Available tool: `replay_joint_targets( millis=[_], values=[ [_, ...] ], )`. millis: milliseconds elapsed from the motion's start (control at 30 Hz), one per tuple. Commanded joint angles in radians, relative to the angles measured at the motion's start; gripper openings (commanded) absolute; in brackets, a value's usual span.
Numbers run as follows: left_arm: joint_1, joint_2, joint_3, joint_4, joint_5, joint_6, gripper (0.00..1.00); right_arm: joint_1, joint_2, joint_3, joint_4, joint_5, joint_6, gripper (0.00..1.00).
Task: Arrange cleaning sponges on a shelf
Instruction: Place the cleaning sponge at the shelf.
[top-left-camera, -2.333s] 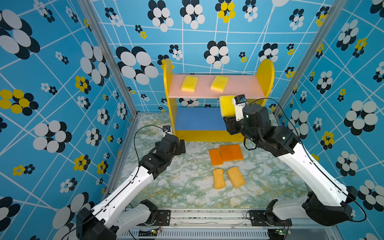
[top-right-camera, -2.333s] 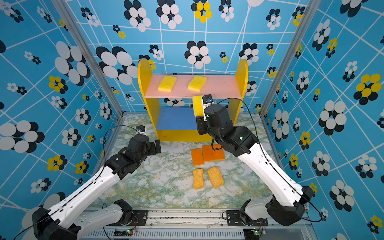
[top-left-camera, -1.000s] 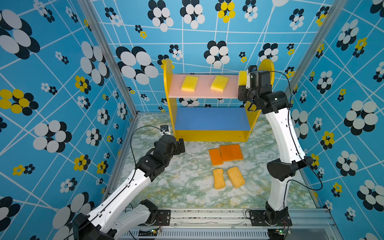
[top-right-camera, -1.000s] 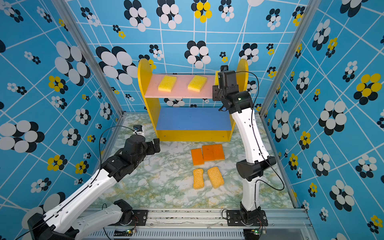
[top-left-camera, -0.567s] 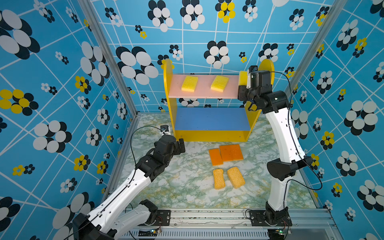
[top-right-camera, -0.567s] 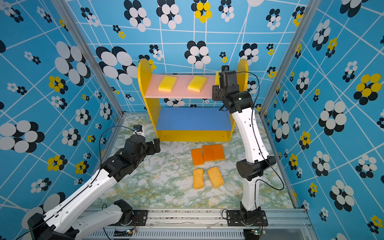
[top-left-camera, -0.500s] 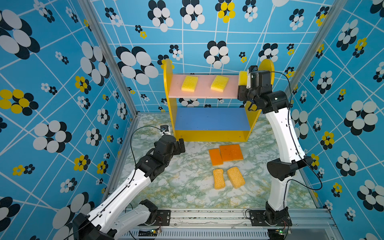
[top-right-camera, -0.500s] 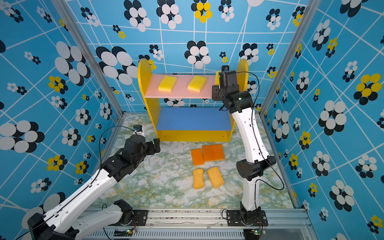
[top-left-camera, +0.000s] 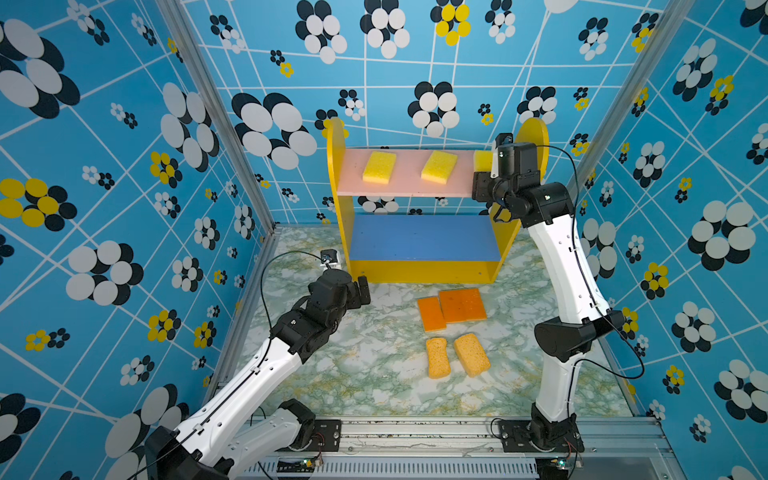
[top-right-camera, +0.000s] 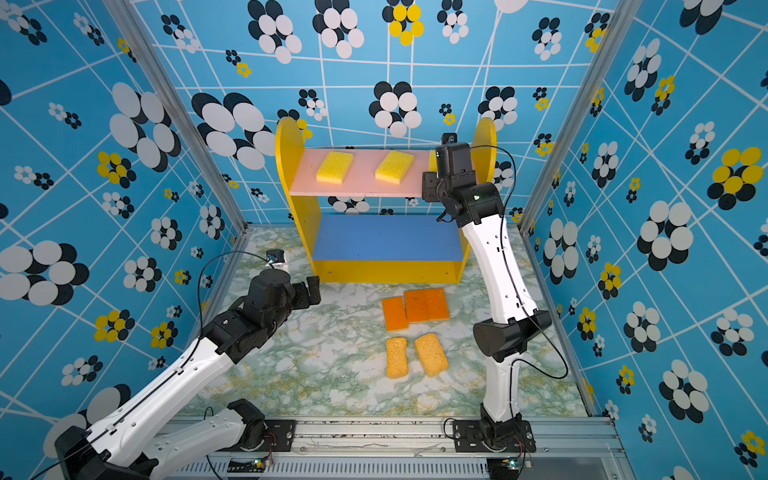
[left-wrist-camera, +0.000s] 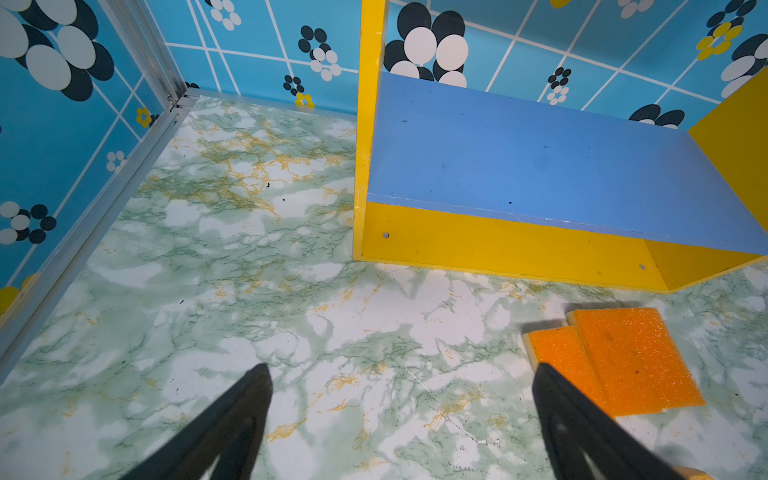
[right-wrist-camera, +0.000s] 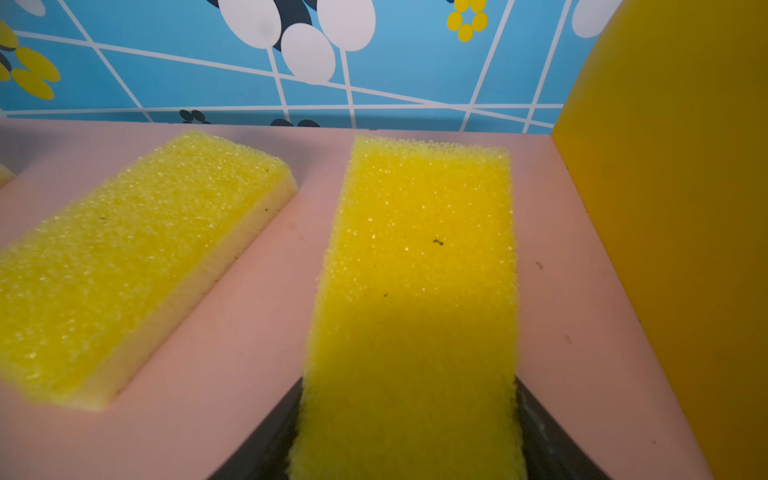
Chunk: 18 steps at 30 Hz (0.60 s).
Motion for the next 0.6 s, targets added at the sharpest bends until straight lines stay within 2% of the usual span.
replay_joint_targets(
  millis=[0, 100, 567],
  values=[
    [0.007, -0.003, 0.025, -0.017, 0.005, -0.014, 0.99, -0.003, -0.021, -0.022, -0.019, -0.011, 0.009, 0.73],
    [0.006, -0.005, 0.023, -0.017, 0.005, -0.015, 0.99, -0.002, -0.022, -0.022, -0.019, -0.008, 0.009, 0.81],
    [0.006, 0.004, 0.027, -0.016, 0.002, -0.007, 0.99, -0.002, -0.056, -0.021, -0.008, -0.005, -0.011, 0.98]
  ],
)
